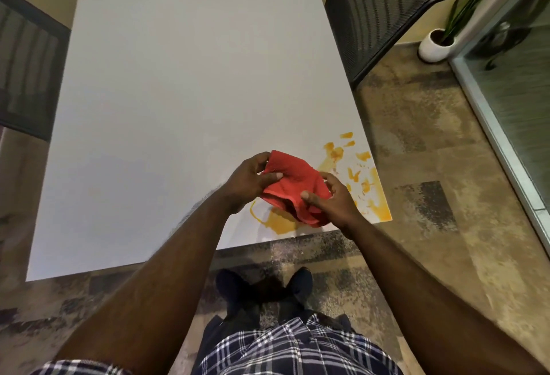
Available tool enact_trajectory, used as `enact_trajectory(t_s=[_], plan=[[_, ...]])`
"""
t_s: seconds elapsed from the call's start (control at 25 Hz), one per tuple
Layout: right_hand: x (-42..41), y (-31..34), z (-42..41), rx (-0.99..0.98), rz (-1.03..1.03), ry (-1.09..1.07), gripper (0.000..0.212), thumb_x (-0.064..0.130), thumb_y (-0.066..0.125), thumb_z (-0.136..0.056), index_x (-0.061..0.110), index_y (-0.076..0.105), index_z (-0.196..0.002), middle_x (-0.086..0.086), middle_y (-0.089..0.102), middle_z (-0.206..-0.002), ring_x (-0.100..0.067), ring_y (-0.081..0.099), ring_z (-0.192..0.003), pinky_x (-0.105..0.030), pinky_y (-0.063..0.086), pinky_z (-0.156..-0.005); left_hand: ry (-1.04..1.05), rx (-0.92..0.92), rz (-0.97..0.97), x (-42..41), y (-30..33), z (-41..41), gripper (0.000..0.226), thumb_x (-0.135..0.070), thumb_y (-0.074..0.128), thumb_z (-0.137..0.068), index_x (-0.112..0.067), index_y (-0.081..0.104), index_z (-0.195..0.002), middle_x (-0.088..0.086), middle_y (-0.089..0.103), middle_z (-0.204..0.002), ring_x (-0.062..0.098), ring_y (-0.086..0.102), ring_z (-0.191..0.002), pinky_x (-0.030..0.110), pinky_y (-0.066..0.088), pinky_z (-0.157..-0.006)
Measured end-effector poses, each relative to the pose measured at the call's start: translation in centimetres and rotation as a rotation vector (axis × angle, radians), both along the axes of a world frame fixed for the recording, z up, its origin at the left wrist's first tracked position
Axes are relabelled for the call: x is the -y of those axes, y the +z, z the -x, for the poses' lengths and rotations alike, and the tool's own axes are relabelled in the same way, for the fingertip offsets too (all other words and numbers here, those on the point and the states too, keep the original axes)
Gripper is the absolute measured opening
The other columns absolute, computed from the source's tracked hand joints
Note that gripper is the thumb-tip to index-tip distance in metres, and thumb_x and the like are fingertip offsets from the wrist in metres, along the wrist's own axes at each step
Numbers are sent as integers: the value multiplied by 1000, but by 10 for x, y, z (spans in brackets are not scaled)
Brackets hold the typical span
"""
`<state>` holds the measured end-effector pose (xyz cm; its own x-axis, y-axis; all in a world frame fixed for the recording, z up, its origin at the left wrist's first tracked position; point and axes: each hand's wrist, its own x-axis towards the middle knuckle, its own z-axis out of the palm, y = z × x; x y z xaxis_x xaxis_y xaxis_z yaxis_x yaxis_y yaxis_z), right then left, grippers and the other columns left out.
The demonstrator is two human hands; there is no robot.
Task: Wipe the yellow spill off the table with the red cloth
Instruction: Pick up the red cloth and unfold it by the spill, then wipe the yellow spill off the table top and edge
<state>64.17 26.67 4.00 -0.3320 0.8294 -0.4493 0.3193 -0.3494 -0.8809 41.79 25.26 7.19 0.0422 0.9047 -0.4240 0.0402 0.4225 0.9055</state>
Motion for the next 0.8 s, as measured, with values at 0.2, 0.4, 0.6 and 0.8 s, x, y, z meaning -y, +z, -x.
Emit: enact_trajectory(t_s=[0.2,0.4,0.6,0.8], plan=[[2,-10,-28,86,37,-90,34,26,89,-67,17,71,-95,-3,75,-89,-27,73,-82,-37,60,-65,-36,-92,-4,-11,-12,-13,31,-11,68,-90,-13,66,-121,14,68,-118,31,66,-109,43,56,-92],[12,-29,-63,134,22,-280,46,26,88,-70,13,63,-106,-9,72,-101,-27,70,-90,-51,59,-80,-132,-408,-88,-41,-32,-45,37,-21,81,-77,-23,72,-113,-2,71,-102,16,65,-89,17,49,-76],[21,-44,-86,250,-96,-338,53,28,85,-74,22,54,-116,-6,67,-93,-25,67,-84,-38,58,-68,-283,-623,-92,-59,-52,-67,49,-31,86,-70,-19,70,-114,-2,67,-99,14,60,-90,24,43,-73],[22,-63,-81,672,-288,-21,63,42,75,-77,24,48,-132,-7,53,-125,-29,50,-114,-42,45,-90,-318,-754,-97,-54,-77,-75,49,-32,84,-72,-14,69,-114,9,67,-103,22,59,-94,30,42,-77]])
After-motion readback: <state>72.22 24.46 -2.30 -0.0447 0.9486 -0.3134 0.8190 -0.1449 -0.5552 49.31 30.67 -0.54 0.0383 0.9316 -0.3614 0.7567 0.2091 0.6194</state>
